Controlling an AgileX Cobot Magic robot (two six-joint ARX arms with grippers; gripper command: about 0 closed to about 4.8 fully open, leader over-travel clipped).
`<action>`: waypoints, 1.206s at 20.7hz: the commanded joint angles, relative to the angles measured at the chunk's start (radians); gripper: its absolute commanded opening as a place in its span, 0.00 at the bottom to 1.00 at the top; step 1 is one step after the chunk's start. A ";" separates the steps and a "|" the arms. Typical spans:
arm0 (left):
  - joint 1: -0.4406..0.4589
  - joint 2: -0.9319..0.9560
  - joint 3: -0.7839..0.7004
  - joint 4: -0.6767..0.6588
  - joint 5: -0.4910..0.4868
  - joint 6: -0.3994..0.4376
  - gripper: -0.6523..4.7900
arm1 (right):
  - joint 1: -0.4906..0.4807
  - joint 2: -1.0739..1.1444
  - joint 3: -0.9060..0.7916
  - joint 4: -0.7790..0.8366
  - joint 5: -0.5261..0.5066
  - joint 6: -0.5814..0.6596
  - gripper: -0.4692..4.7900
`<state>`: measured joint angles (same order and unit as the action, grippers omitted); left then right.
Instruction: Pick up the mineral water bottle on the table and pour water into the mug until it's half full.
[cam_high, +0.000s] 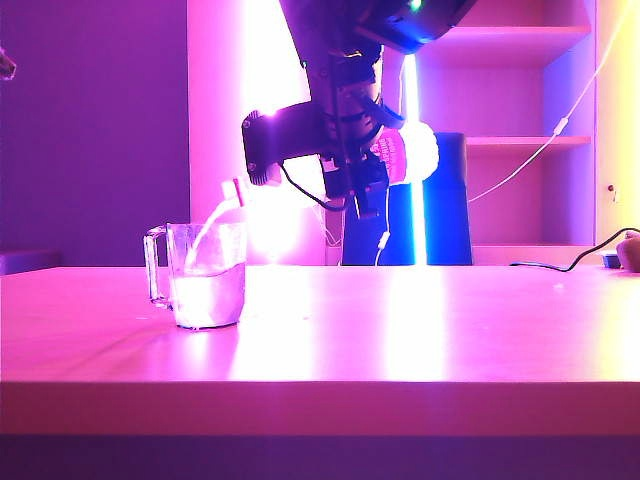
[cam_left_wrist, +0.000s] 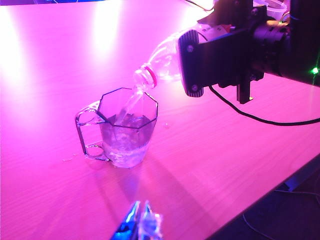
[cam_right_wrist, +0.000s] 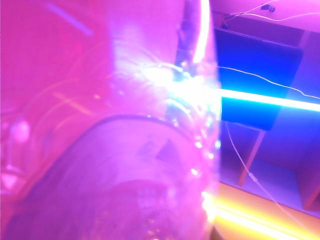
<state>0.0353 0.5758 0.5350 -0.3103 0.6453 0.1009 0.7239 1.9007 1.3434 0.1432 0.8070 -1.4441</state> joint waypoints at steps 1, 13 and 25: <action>0.000 -0.002 0.001 0.013 0.002 0.004 0.11 | 0.004 -0.011 0.007 0.011 -0.034 0.154 0.55; 0.000 -0.002 0.001 0.009 0.003 0.003 0.11 | -0.115 -0.011 -0.161 0.349 -0.430 1.445 0.55; 0.000 -0.001 0.001 0.006 0.003 0.003 0.11 | -0.261 0.055 -0.500 0.859 -0.586 1.527 0.73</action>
<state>0.0353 0.5758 0.5350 -0.3111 0.6453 0.1009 0.4614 1.9568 0.8467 0.9844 0.2298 0.0799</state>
